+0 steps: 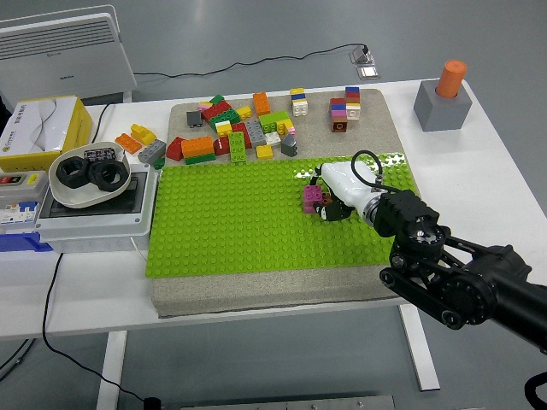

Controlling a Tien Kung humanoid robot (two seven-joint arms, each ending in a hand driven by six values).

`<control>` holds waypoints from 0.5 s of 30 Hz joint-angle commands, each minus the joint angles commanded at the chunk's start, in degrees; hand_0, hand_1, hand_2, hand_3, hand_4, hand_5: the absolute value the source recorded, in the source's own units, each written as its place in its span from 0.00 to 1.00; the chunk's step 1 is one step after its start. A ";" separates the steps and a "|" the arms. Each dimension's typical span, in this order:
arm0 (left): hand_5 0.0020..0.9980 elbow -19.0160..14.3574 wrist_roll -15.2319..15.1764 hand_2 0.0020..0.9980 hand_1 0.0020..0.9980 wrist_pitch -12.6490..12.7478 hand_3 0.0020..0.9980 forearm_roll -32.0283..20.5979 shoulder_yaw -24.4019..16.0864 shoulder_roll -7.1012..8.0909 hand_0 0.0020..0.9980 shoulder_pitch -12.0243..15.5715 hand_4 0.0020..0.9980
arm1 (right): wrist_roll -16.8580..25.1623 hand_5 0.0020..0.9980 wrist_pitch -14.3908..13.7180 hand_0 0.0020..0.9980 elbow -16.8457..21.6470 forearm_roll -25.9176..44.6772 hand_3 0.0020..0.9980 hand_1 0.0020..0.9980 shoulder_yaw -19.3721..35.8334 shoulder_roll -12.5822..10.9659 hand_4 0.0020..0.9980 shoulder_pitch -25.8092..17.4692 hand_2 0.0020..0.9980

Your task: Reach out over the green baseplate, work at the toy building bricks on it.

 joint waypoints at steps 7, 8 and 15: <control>0.77 0.00 -0.01 0.56 0.62 -0.01 0.70 0.04 -0.06 0.00 0.74 -0.01 0.81 | -0.01 0.21 0.03 0.05 -0.04 0.04 0.65 0.06 -0.02 0.01 0.69 0.07 0.20; 0.77 0.00 -0.01 0.56 0.62 -0.01 0.70 0.05 -0.07 0.00 0.74 0.00 0.81 | -0.01 0.21 0.05 0.05 -0.04 0.05 0.65 0.06 -0.04 0.00 0.69 0.07 0.20; 0.77 0.00 0.00 0.56 0.62 -0.03 0.70 0.04 -0.07 -0.01 0.74 0.02 0.81 | -0.01 0.20 0.06 0.05 -0.04 0.08 0.65 0.06 -0.13 0.02 0.69 0.08 0.20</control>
